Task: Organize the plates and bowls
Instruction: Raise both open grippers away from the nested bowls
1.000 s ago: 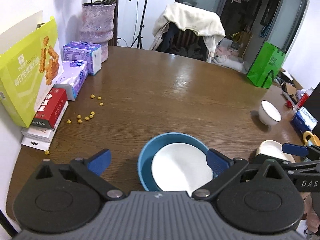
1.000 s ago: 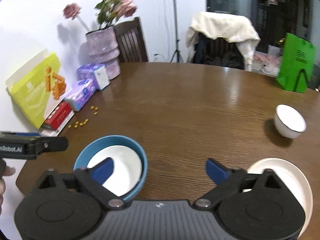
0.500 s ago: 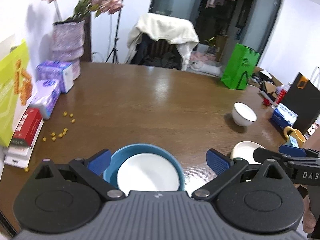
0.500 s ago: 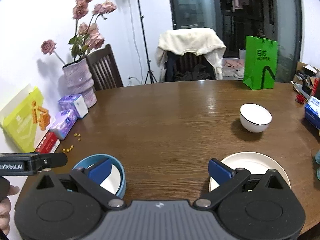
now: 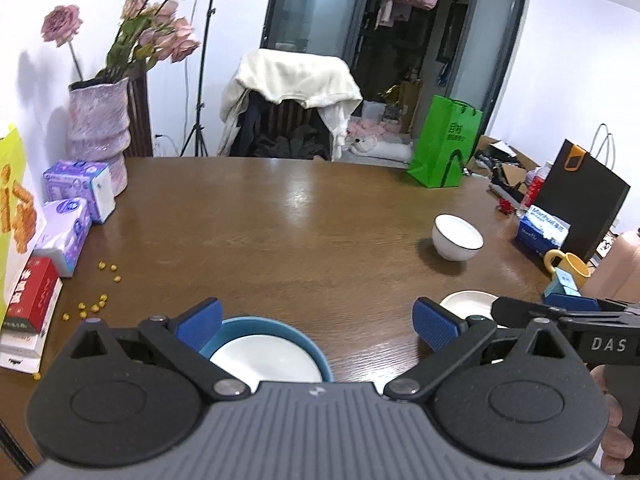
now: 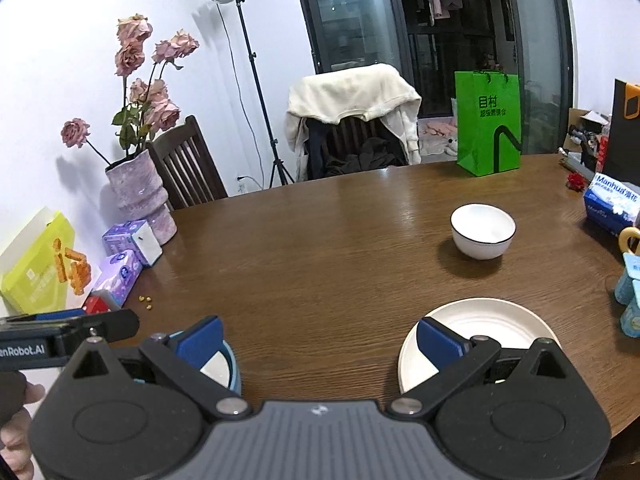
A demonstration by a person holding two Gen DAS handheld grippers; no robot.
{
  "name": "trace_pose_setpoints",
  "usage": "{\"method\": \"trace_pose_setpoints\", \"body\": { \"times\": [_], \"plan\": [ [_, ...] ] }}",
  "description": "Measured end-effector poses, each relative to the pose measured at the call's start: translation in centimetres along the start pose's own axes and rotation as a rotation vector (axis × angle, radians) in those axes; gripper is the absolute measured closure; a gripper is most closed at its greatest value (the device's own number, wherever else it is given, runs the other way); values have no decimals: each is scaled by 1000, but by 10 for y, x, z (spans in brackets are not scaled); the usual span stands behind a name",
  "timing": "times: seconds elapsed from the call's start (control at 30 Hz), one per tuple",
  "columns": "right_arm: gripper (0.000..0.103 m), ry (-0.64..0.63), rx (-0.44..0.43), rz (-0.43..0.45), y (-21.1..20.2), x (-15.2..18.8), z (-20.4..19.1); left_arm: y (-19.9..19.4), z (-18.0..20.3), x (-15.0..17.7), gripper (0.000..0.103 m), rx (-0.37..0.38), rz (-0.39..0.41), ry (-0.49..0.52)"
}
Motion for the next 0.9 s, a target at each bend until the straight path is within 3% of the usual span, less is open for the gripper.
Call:
{"method": "trace_pose_setpoints", "body": {
  "times": [0.5,0.9],
  "plan": [
    [0,5,80,11,-8,-4,28,21,40,-15,0,90,6,55],
    [0,93,139,22,-18,-10,74,43,73,-25,0,184,-6,65]
  ]
}}
Point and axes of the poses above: each gripper's, at about its wrist camera, not at the fingertips, and y roughly the way its jaws point, z to its right, x to its underside, the point moved 5 cm from there along y, roughly the way its jaws point, and after that the axes turned 14 degrees about y, right-handed, at the moved point
